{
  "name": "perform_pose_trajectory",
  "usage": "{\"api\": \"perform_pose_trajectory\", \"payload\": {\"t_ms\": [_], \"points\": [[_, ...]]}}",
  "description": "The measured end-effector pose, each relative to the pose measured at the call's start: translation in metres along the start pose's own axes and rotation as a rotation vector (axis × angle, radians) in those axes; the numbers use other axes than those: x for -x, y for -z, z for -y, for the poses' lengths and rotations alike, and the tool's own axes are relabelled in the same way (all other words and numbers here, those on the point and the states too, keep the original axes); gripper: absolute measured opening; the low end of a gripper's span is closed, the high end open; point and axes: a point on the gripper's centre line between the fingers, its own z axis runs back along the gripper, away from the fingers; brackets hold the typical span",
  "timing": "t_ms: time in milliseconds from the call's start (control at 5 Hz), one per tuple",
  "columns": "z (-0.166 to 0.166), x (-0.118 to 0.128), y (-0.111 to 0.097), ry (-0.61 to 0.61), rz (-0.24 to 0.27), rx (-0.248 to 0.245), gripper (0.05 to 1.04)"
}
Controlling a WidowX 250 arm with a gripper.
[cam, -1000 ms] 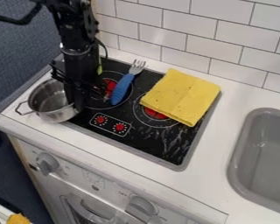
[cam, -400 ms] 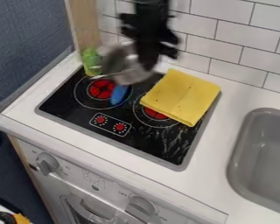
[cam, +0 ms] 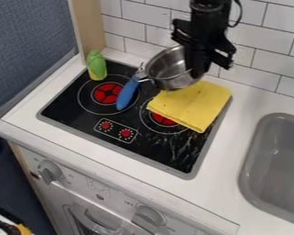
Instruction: Place the silver pot on the yellow cloth
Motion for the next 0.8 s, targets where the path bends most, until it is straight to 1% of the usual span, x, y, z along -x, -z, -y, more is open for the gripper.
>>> {"api": "perform_pose_trajectory", "payload": {"t_ms": [200,400,600,800], "points": [[0.003,0.005,0.016,0.013,-0.045,0.008,0.062],[0.005,0.012,0.021,0.033,-0.071,0.017,0.08],[0.008,0.015,0.023,0.052,-0.08,0.017,0.232],[0.013,0.014,0.021,0.055,-0.077,0.034,0.492]]}}
